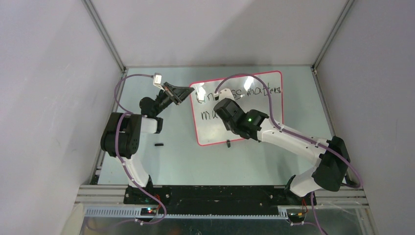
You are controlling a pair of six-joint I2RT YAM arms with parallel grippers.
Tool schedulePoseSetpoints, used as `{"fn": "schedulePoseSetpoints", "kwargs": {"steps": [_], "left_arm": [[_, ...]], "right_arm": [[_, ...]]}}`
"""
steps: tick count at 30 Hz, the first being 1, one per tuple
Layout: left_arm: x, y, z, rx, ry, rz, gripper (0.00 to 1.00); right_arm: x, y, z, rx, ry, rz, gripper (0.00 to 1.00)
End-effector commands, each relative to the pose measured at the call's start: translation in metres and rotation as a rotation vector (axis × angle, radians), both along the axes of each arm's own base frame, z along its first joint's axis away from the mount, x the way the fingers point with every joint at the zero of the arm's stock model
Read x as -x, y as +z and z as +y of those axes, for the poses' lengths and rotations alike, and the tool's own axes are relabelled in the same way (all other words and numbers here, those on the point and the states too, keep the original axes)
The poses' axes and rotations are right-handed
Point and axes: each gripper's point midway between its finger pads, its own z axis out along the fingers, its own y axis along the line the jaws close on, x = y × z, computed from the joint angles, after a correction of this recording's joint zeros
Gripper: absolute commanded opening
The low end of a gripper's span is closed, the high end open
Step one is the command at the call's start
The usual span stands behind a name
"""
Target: Write a sentence on the whiteboard
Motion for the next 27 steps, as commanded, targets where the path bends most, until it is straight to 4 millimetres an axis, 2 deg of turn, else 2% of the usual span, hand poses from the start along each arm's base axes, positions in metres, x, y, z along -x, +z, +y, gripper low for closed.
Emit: {"fn": "schedulePoseSetpoints", "kwargs": {"steps": [1,12,27], "left_arm": [[0.004,0.006,-0.003,-0.044,-0.014,-0.097,0.00],[0.003,0.006,-0.003,-0.043,-0.014,-0.095,0.00],[0.003,0.006,-0.003,-0.042,-0.016,-0.095,0.00]], "right_arm": [[-0.017,0.032,0.004,-0.059,-0.024,-0.087,0.00],[-0.022,0.040,0.002,-0.063,-0.030,-0.103,0.00],[-0.020,0.036,-0.011,-0.038,-0.068,-0.087,0.00]]}}
